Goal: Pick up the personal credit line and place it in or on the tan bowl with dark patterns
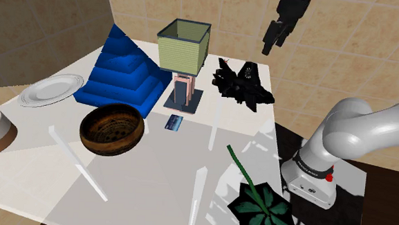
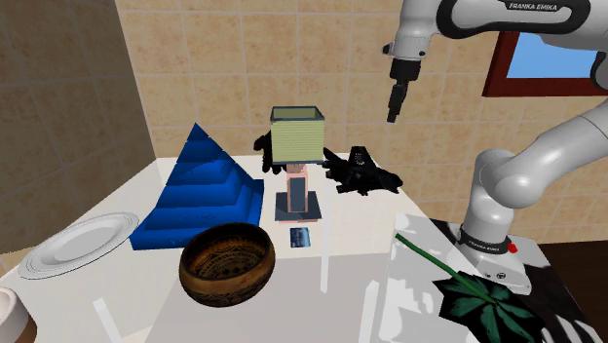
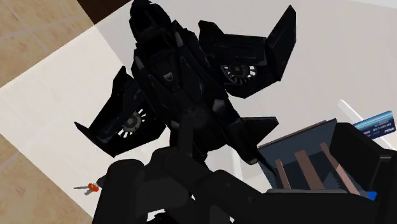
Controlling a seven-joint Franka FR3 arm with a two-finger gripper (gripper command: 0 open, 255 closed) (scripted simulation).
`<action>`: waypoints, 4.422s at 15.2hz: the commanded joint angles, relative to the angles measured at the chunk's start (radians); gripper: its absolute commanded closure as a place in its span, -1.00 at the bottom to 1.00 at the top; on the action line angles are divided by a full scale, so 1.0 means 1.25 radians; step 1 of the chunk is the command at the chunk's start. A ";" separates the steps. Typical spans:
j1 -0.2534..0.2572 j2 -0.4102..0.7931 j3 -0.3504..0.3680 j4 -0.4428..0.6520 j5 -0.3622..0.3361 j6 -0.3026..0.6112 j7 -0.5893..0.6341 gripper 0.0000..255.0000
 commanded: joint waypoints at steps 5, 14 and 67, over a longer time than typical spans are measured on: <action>-0.010 0.073 0.049 -0.009 0.071 0.022 0.127 -1.00; -0.022 0.280 0.139 0.015 0.226 0.108 0.391 -1.00; 0.020 0.815 0.236 0.233 0.511 0.372 0.827 1.00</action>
